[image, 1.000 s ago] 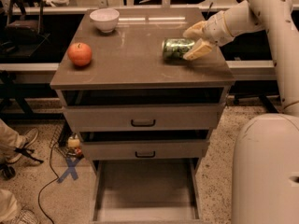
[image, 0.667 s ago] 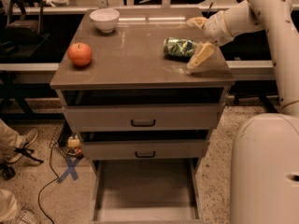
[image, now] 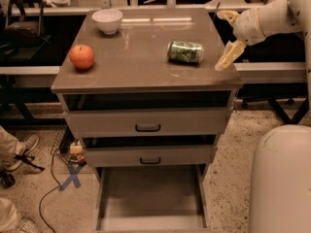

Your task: Pick green can from bottom drawer and place on counter

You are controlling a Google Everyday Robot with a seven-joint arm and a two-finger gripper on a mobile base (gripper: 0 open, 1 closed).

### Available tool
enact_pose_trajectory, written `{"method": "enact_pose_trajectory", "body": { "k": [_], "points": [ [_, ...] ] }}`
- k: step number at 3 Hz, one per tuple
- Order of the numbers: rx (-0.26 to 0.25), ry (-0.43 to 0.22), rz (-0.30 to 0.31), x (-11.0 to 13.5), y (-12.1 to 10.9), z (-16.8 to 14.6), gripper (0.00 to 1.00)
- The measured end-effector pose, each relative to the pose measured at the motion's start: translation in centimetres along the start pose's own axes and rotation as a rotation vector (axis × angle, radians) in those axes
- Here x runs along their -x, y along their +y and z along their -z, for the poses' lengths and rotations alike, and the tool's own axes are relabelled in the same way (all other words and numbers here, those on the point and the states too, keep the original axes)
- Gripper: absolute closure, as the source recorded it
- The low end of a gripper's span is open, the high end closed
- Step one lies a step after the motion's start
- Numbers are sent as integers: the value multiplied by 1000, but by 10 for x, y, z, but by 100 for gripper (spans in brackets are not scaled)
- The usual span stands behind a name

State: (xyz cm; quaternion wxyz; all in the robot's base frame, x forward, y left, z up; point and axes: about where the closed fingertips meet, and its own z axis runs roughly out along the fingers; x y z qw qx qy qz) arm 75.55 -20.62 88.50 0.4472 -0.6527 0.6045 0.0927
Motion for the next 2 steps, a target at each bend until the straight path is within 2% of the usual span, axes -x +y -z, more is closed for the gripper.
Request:
{"method": "enact_pose_trajectory", "body": {
  "k": [1, 2],
  "points": [
    [-77, 17, -43, -28, -4, 45, 0],
    [-125, 36, -89, -55, -1, 78, 0]
  ]
}}
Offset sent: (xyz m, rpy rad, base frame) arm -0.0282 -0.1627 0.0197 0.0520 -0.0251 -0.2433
